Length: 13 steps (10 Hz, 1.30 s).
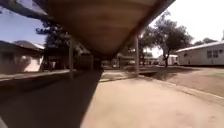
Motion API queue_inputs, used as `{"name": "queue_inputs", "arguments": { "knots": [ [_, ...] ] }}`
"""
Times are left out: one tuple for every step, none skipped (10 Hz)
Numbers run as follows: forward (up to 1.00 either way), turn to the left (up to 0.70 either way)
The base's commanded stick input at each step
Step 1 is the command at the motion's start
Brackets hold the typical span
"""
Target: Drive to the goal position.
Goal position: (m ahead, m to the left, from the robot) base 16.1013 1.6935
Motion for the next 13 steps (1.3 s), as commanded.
{"name": "queue_inputs", "arguments": {
  "knots": [
    [0.85, 0.0],
    [0.85, 0.0],
    [0.85, 0.0],
    [0.85, 0.0],
    [0.85, 0.0],
    [0.85, 0.0],
    [0.85, 0.0],
    [0.85, 0.0],
    [0.85, 0.0],
    [0.85, 0.0],
    [0.85, 0.0],
    [0.85, 0.0],
    [0.85, 0.0]
  ]
}}
